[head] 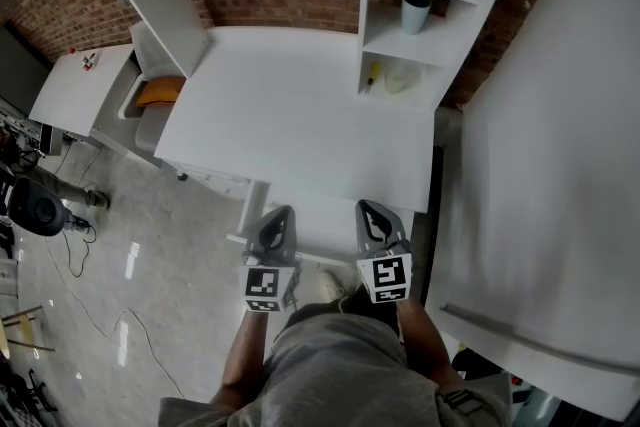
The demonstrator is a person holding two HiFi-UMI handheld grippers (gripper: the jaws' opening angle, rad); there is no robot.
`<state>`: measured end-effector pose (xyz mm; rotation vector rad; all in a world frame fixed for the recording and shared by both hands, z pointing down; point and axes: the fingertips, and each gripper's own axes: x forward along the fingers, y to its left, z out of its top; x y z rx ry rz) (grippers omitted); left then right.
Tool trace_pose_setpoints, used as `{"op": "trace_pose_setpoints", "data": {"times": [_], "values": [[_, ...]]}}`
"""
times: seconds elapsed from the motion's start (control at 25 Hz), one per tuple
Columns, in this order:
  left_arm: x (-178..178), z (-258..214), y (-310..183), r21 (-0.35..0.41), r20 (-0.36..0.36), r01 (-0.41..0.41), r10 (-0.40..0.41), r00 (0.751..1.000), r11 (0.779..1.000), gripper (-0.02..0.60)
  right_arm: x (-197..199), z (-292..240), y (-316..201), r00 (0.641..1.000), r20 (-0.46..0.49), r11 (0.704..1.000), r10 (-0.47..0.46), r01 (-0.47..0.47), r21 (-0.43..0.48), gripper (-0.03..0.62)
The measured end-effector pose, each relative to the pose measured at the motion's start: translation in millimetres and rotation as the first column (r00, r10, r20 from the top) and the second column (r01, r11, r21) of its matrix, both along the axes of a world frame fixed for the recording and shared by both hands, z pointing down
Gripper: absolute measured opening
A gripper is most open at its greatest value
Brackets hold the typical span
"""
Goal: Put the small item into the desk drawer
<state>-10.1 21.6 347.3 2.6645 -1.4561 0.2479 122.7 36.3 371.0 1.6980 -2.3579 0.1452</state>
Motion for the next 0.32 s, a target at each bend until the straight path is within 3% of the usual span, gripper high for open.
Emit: {"op": "trace_pose_setpoints", "data": {"times": [0.32], "values": [[-0.4,1.0,-2.3,-0.005,0.003,-0.006,0.006,1.0,1.0,0.012,-2.7,2.7,-2.5,1.0,0.002,1.0,-0.001,0.001,-0.011,0.003]]}}
